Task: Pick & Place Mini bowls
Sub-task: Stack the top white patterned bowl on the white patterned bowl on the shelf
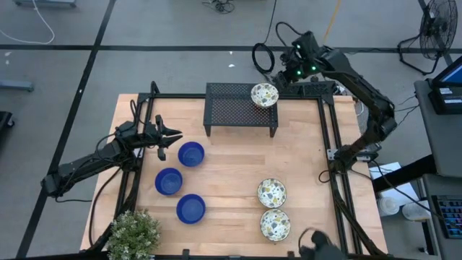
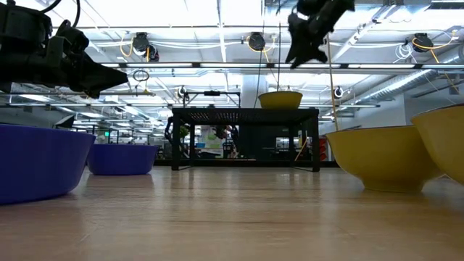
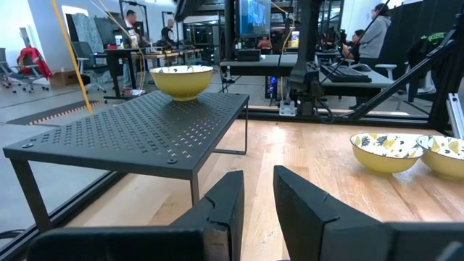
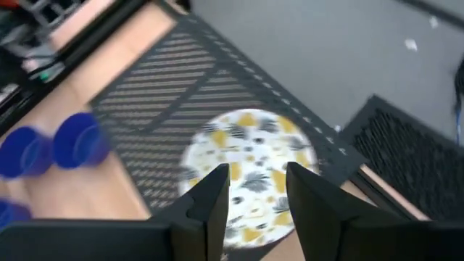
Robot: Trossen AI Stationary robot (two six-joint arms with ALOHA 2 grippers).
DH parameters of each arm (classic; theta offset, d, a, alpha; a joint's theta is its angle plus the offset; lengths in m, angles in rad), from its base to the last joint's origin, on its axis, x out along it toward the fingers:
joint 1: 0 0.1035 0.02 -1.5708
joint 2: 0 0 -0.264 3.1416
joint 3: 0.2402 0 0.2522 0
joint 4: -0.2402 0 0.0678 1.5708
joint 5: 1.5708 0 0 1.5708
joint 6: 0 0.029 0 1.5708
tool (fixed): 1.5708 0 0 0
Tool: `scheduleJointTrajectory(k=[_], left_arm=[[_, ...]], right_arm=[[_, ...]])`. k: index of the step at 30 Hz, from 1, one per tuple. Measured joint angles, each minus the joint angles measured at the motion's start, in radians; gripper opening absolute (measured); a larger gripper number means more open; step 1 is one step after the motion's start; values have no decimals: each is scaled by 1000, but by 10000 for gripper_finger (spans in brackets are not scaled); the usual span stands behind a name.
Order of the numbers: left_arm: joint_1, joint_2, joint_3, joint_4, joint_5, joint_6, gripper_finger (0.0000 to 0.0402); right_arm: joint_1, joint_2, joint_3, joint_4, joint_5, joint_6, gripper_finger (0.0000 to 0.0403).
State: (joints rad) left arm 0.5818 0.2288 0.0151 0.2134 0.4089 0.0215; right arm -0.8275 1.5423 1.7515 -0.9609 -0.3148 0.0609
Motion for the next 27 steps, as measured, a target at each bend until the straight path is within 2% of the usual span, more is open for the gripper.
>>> scheduleJointTrajectory(k=[4, 12, 20, 27], left_arm=[[0, 0, 0, 0, 0, 0, 81], [0, 0, 0, 0, 0, 0, 81], [0, 0, 0, 0, 0, 0, 81], [0, 0, 0, 0, 0, 0, 81]], right_arm=[[101, -70, 0, -16, 0, -47, 127], [393, -156, 0, -24, 12, -37, 126], [676, -159, -7, -47, 172, 24, 126], [868, -157, -140, -53, 283, 38, 134]])
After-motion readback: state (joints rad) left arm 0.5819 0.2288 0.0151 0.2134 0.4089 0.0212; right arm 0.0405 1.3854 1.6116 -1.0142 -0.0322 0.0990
